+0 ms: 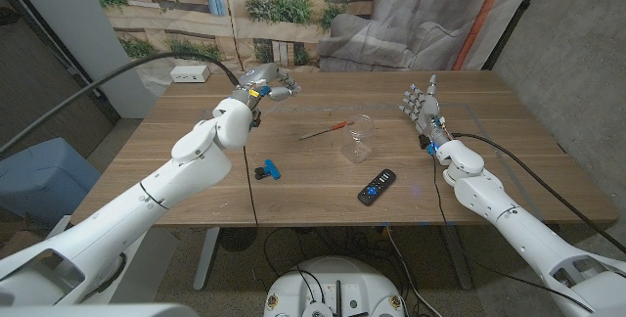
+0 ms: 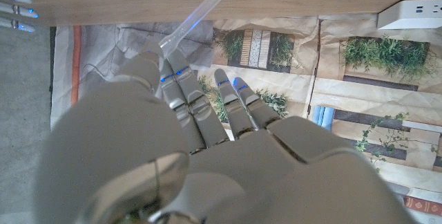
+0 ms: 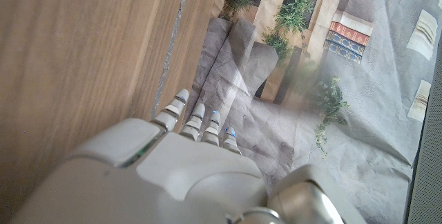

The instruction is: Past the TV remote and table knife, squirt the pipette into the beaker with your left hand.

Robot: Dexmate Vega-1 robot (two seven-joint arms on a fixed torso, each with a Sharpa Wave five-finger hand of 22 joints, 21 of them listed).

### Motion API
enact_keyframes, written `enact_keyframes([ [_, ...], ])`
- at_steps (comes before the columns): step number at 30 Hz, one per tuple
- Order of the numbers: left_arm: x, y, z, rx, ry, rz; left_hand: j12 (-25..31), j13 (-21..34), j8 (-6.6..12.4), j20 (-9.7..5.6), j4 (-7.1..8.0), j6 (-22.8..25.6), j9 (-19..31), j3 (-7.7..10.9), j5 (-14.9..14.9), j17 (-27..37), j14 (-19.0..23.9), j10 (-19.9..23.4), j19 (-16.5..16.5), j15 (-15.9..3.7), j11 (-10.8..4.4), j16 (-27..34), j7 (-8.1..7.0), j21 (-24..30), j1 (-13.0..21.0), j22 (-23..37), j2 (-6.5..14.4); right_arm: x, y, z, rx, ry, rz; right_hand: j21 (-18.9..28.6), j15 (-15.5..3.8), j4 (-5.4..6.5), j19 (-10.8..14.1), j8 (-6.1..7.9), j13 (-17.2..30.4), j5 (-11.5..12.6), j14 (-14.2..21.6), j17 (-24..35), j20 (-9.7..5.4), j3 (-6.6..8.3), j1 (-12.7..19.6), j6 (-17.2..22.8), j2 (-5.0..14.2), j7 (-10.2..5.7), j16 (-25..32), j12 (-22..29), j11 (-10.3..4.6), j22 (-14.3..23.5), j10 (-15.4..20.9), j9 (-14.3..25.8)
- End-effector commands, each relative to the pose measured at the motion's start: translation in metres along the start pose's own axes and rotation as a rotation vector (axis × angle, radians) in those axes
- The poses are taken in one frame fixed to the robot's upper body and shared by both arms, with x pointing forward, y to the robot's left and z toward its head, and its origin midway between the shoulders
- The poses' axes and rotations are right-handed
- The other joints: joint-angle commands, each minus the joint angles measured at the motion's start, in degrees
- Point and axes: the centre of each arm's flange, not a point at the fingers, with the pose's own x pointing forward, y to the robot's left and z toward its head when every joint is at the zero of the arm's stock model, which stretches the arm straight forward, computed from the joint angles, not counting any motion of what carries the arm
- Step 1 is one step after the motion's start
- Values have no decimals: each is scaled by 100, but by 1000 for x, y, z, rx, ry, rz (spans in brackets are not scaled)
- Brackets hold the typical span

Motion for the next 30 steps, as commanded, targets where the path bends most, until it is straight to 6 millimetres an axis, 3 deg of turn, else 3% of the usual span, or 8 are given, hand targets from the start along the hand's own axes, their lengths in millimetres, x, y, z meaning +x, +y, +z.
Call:
enact_keyframes([
  [1, -9, 2, 5, -184, -23, 31, -10, 10, -5, -12, 17, 19, 22, -26, -12, 18, 75, -4, 61, -607, 6, -3, 28, 14, -18, 18, 47, 0, 0, 0, 0, 0, -1, 22, -453, 3, 17, 39, 18, 33, -61, 27, 0, -37, 0, 18, 333, -48, 14, 31, -22, 31, -3, 35],
  [30, -10, -7, 28, -539, -72, -10, -26, 9, -32, -21, 1, -25, 23, -80, -13, 14, 90, -71, 122, -604, 6, -16, 43, 22, -15, 22, 4, 0, 0, 0, 0, 0, -1, 23, -449, 3, 21, 37, 16, 32, -61, 27, 0, -38, 1, 13, 332, -53, 14, 25, -13, 31, -13, 35],
])
